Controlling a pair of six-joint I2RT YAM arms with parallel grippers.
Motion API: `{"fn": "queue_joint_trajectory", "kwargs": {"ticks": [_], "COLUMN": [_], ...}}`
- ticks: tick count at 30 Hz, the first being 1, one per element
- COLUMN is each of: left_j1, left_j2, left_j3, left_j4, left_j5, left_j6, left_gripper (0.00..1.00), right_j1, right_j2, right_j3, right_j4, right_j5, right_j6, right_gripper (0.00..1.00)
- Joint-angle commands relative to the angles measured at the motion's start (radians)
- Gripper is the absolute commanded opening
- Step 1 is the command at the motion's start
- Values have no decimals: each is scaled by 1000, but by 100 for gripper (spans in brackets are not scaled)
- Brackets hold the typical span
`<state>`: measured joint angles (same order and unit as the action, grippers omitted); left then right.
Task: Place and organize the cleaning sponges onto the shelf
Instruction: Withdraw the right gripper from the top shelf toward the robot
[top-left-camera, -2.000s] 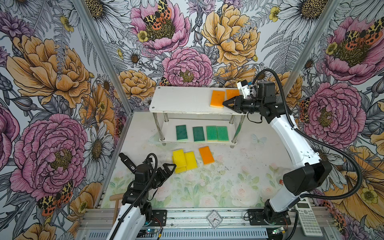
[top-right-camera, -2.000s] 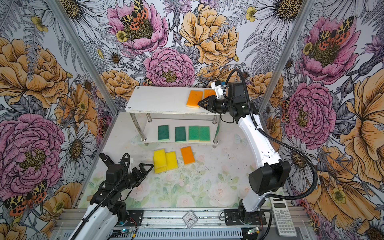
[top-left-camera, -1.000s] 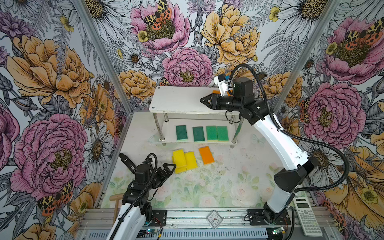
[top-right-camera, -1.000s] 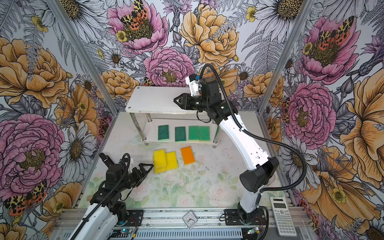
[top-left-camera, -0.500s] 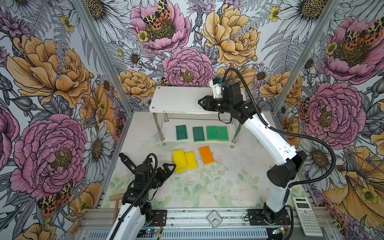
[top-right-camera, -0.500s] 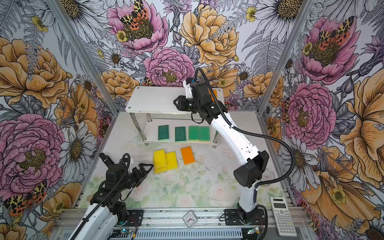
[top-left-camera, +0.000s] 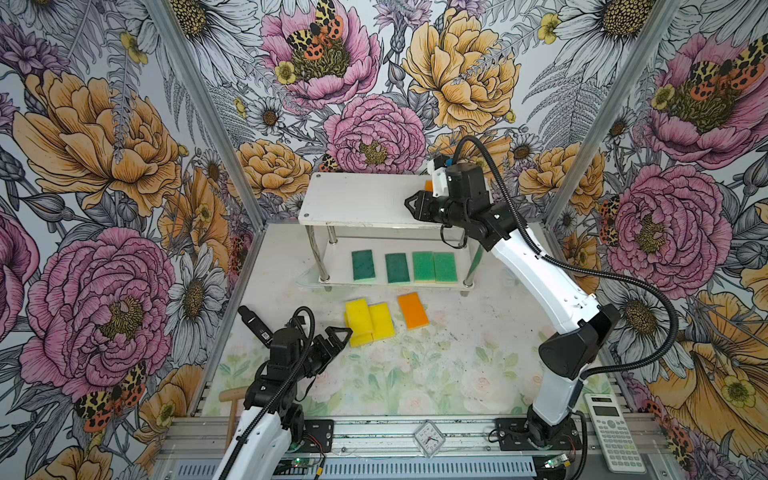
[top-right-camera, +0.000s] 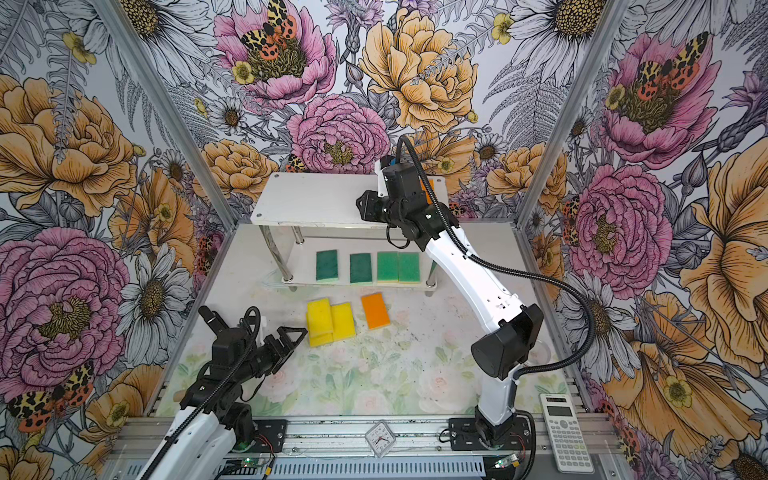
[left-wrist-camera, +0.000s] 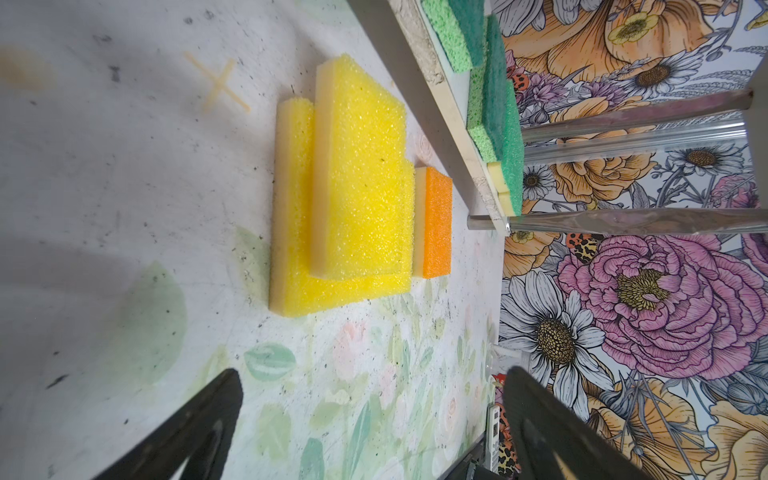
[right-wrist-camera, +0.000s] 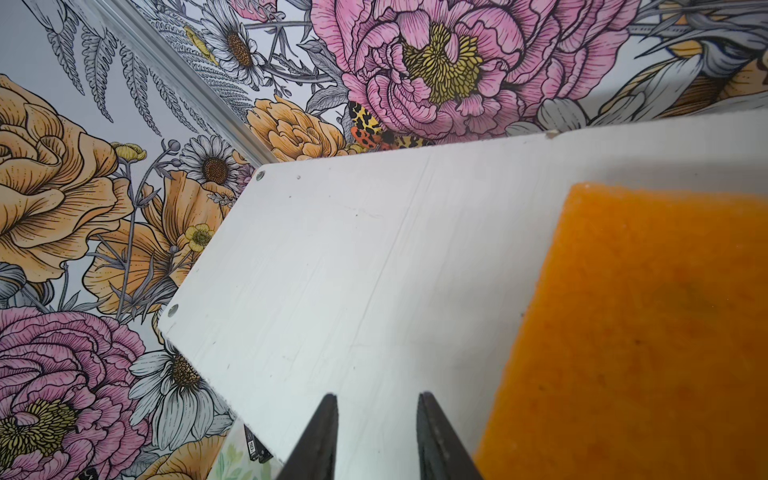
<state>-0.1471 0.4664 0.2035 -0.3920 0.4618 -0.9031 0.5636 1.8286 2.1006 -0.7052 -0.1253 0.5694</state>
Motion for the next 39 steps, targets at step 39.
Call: {"fn": "queue_joint_trajectory", "kwargs": {"ticks": [39], "left_j1": [9], "left_j2": [-9], "left_j3": [-4], "left_j4": [26], "left_j5": [0], "left_j6": [-3], "left_gripper": [99], "right_j1": [-18], "right_j2": [-90], "right_j3": [-48], "right_j4": [9], "right_j5": [144], "right_j6": [37], "right_gripper": [32]}}
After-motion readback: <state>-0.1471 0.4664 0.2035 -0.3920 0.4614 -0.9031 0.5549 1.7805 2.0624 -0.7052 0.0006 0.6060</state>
